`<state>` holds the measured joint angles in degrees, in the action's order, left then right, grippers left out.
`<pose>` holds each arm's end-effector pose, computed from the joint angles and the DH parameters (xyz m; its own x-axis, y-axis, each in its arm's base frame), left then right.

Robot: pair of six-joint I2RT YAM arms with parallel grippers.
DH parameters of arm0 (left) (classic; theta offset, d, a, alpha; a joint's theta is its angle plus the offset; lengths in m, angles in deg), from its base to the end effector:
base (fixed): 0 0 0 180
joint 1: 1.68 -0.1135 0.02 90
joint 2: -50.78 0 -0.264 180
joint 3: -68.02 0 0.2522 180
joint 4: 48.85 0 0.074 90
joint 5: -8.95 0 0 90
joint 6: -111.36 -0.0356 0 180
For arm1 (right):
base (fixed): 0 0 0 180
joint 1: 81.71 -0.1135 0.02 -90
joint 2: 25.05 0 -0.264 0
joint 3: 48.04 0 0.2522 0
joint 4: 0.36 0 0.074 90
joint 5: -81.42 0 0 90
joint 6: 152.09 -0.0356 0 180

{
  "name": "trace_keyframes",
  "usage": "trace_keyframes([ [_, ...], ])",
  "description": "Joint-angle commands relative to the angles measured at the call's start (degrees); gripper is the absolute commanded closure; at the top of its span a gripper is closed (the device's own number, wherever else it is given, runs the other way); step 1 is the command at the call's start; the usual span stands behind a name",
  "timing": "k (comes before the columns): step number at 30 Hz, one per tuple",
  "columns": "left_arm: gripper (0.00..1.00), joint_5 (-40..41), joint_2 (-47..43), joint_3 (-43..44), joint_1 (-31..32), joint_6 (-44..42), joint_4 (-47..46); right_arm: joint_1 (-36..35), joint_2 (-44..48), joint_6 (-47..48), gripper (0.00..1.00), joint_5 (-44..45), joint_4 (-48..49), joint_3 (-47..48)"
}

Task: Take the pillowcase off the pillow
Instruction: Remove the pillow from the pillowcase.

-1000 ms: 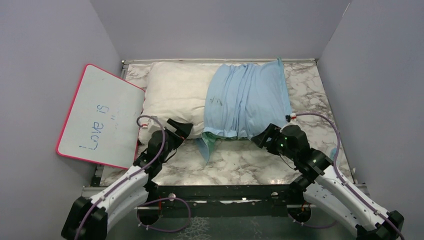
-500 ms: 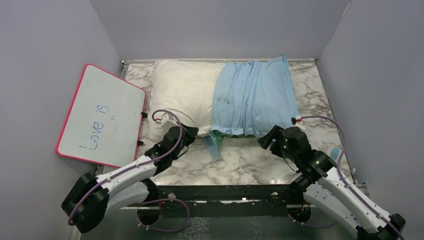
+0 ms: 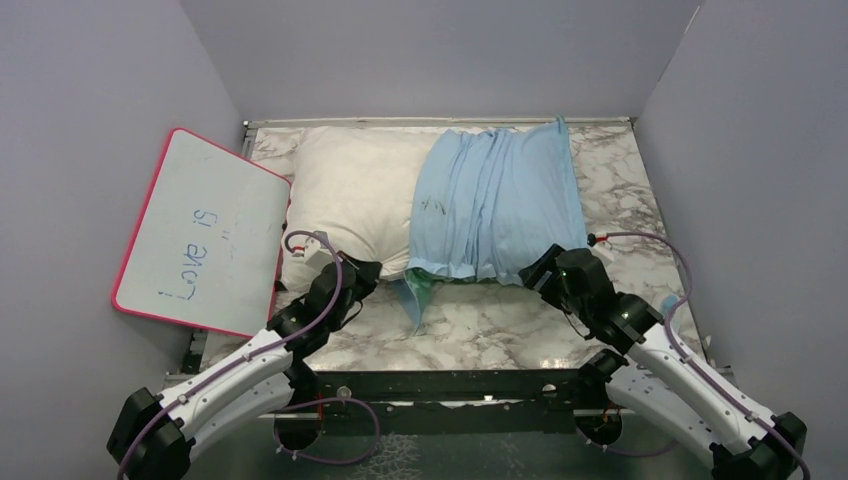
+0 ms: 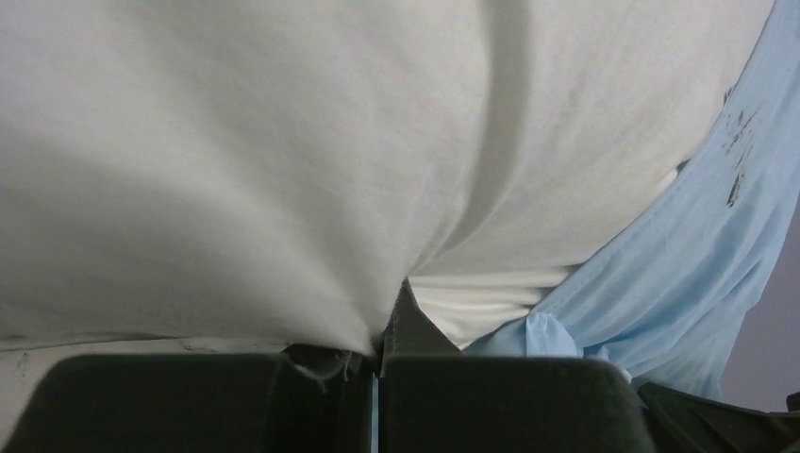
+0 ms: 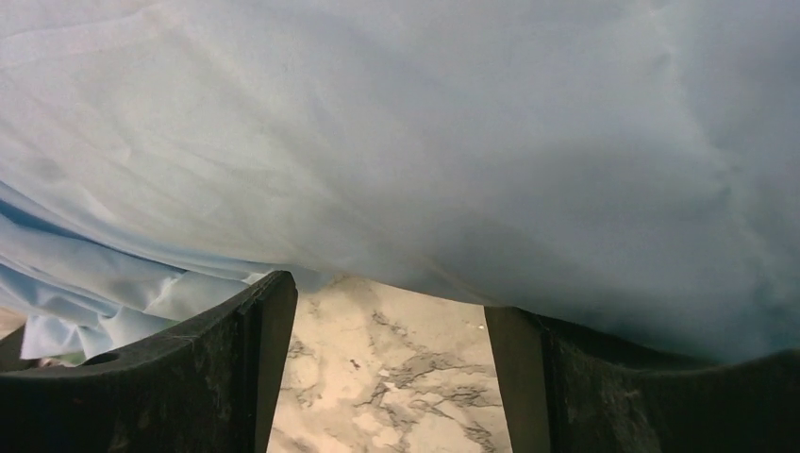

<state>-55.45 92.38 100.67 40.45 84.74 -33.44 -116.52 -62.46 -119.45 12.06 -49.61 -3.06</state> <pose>0.1352 -0.1015 0.2058 -0.4169 -0.7100 -0.5675 -0.1332 0.6654 -0.7346 0.1225 0.0699 0.2357 -0.5623 0.5688 -0.6002 0.2882 0.8151 0.5025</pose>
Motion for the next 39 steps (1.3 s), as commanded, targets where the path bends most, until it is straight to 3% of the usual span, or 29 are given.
trace_keyframes([
  [1,1.0,1.0,-0.3,2.4,0.3,-1.1,1.6,-0.1,-2.1,-4.8,0.24,-7.5,8.3,-1.7],
  [4,1.0,0.1,0.5,3.4,0.3,-1.5,1.5,-0.1,-1.9,-6.5,0.24,-10.3,13.4,-3.8],
  [11,1.0,-0.6,-0.8,4.0,0.3,-2.0,1.7,-0.1,-2.7,-8.2,0.25,-4.6,19.5,-6.1],
  [13,1.0,-0.6,-1.6,3.8,0.4,-2.0,2.0,-0.1,-4.0,-8.2,0.31,-3.0,21.1,-6.0],
  [16,1.0,-0.7,-3.0,3.3,0.3,-1.5,2.6,-0.1,-6.5,-8.2,0.56,-3.3,23.0,-5.8],
  [21,1.0,-0.4,-5.6,3.0,0.3,-1.6,4.8,-0.1,-8.4,-5.4,0.82,-3.4,22.9,-4.0],
  [24,1.0,0.4,-6.8,3.1,0.3,-1.9,6.5,-0.1,-7.5,-4.6,0.9,0.6,19.5,-2.5],
  [31,1.0,3.2,-8.5,3.9,0.4,-3.0,11.6,-0.1,-3.1,-4.1,0.99,16.4,8.7,0.5],
  [39,1.0,8.9,-13.3,4.8,0.2,-3.0,20.6,-0.1,-2.6,1.2,0.99,22.8,4.3,4.0],
])
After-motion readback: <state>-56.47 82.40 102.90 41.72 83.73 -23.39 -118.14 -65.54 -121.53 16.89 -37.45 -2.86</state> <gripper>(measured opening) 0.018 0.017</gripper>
